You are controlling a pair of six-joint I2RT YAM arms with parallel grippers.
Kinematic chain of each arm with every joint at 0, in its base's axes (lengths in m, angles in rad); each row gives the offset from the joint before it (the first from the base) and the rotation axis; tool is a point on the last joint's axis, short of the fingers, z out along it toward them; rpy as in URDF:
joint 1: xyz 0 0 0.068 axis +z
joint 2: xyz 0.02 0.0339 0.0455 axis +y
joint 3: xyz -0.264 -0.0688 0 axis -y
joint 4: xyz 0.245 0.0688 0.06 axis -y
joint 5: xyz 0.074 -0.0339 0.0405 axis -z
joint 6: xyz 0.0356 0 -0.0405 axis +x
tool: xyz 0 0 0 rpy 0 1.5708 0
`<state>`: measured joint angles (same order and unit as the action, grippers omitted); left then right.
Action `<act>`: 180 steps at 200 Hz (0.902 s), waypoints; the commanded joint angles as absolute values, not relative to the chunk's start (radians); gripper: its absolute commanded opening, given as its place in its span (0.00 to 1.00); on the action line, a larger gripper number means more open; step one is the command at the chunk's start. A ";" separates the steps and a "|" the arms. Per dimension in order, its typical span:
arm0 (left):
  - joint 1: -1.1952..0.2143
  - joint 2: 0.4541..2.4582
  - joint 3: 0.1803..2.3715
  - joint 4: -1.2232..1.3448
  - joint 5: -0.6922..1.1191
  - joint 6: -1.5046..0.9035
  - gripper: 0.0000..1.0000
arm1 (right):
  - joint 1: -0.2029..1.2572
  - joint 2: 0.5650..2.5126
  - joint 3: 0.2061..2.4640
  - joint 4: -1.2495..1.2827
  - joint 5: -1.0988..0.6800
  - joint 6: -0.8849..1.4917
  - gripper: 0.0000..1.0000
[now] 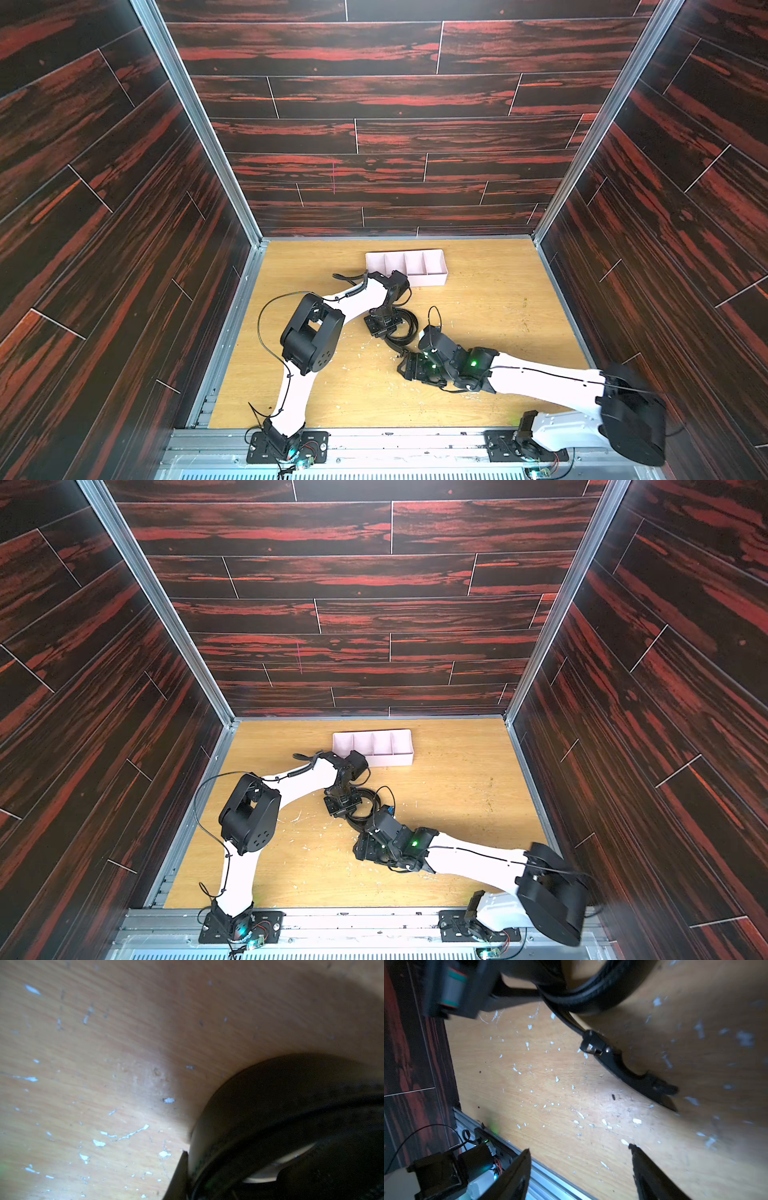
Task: Place the belts into the storage roll
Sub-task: Roll the belt at the center of the board.
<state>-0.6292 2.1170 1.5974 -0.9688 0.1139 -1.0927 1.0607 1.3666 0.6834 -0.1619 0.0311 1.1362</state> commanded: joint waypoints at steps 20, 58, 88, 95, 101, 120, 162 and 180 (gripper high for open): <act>-0.624 2.083 1.570 -0.971 0.132 -1.106 0.00 | 1.019 1.473 0.633 0.023 -0.010 1.218 0.78; -0.633 2.069 1.540 -0.950 0.119 -1.102 0.00 | 0.973 1.521 0.621 0.087 0.011 1.268 0.78; -0.649 2.061 1.522 -0.934 0.110 -1.119 0.00 | 0.941 1.541 0.630 0.096 0.017 1.301 0.78; -0.653 2.059 1.515 -0.925 0.113 -1.125 0.00 | 0.932 1.545 0.633 0.094 0.017 1.314 0.78; -0.656 2.057 1.509 -0.920 0.115 -1.131 0.00 | 0.924 1.548 0.635 0.091 0.015 1.326 0.78; -0.668 2.052 1.495 -0.902 0.116 -1.141 0.00 | 0.903 1.542 0.641 0.075 0.025 1.362 0.78; -0.702 2.013 1.446 -0.838 0.087 -1.169 0.00 | 0.855 1.567 0.730 -0.084 0.071 1.364 0.79; -0.713 1.998 1.443 -0.838 0.075 -1.176 0.00 | 0.849 1.575 0.762 -0.128 0.101 1.356 0.78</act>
<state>-0.6872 2.0453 1.4643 -0.8345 0.0875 -1.1526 0.8604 1.5539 0.7128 -0.0174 0.0425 1.3537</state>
